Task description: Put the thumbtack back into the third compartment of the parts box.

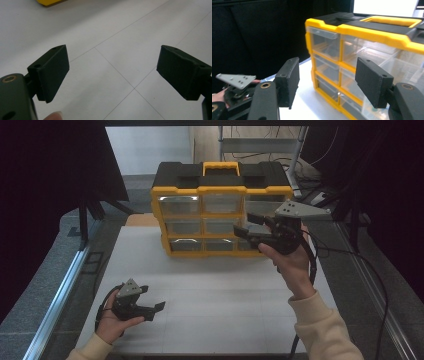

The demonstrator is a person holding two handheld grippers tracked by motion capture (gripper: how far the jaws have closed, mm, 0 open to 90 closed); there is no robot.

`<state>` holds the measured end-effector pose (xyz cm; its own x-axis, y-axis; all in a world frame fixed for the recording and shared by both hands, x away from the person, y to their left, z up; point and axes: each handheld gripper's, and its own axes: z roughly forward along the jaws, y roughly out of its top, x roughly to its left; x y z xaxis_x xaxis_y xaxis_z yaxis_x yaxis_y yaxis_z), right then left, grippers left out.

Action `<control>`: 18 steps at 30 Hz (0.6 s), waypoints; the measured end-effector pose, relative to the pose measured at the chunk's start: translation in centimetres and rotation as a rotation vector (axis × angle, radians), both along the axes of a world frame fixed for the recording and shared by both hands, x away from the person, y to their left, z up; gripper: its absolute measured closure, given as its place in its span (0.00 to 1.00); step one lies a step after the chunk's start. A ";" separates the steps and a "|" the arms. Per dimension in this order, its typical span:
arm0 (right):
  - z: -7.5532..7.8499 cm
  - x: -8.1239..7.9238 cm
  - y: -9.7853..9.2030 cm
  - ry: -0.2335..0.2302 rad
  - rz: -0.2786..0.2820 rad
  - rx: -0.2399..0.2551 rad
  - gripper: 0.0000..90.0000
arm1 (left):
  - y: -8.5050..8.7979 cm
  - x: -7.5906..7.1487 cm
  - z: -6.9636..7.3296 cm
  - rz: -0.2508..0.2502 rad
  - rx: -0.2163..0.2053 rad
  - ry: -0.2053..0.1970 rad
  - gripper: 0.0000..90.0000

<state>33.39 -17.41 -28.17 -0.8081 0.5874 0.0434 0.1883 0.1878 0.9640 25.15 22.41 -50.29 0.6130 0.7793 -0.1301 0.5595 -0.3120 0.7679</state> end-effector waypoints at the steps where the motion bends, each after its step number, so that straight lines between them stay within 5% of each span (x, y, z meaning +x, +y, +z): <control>1: -0.1 -0.3 0.1 -0.001 0.002 0.000 0.41 | 0.1 0.0 0.0 0.003 -0.002 0.000 0.13; 9: -1.5 -2.7 0.7 0.015 0.054 -0.038 0.41 | 0.3 0.0 0.0 -0.004 -0.006 -0.007 0.13; 18: -4.7 -4.2 -0.2 0.048 0.026 -0.082 0.41 | 0.2 -0.1 0.0 -0.003 -0.004 -0.007 0.13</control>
